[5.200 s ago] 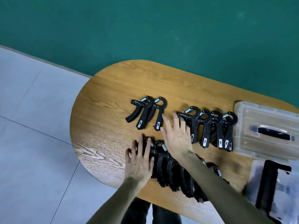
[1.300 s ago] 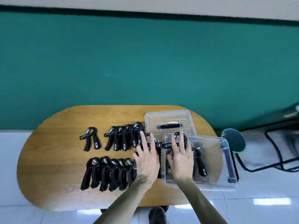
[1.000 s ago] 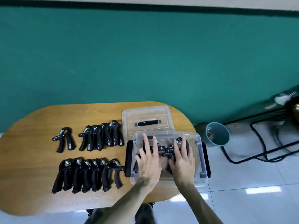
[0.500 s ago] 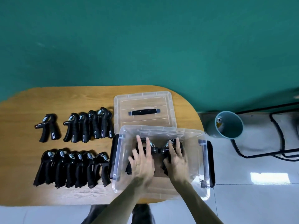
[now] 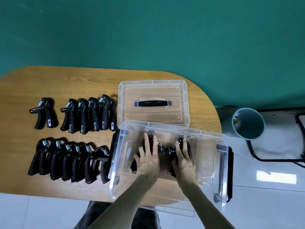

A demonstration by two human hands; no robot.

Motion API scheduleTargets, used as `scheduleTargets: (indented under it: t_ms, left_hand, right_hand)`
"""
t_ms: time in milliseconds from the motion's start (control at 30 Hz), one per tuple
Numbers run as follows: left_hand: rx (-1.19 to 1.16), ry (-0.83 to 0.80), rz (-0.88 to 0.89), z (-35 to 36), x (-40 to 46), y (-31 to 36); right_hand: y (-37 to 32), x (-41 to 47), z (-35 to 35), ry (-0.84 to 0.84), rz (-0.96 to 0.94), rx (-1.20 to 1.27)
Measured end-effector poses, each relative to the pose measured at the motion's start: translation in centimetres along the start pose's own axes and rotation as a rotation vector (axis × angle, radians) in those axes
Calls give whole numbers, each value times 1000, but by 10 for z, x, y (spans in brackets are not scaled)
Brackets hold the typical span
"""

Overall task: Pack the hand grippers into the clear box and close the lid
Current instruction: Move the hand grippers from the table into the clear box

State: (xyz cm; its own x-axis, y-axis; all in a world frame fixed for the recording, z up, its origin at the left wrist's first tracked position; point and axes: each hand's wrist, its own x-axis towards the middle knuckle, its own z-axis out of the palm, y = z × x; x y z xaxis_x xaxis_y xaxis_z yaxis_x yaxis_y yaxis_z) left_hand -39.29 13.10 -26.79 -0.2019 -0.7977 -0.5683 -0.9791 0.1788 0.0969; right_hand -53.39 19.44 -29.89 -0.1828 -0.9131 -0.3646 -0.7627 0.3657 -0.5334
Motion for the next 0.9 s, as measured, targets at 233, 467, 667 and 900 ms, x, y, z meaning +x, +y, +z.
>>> scheduleTargets:
  t_ms: [233, 467, 667, 900]
  left_hand:
    - [69, -16, 26, -2, 1, -2]
    - [4, 58, 23, 9, 6, -6]
    - [-87, 130, 95, 0, -6, -14]
    - [-11, 327, 308, -50, -43, -47]
  right_hand:
    - [8, 0, 11, -5, 11, -56]
    - [5, 1, 12, 81, 4, -321]
    - [-28, 0, -13, 51, 88, -368]
    - [-99, -22, -66, 256, 1, -386]
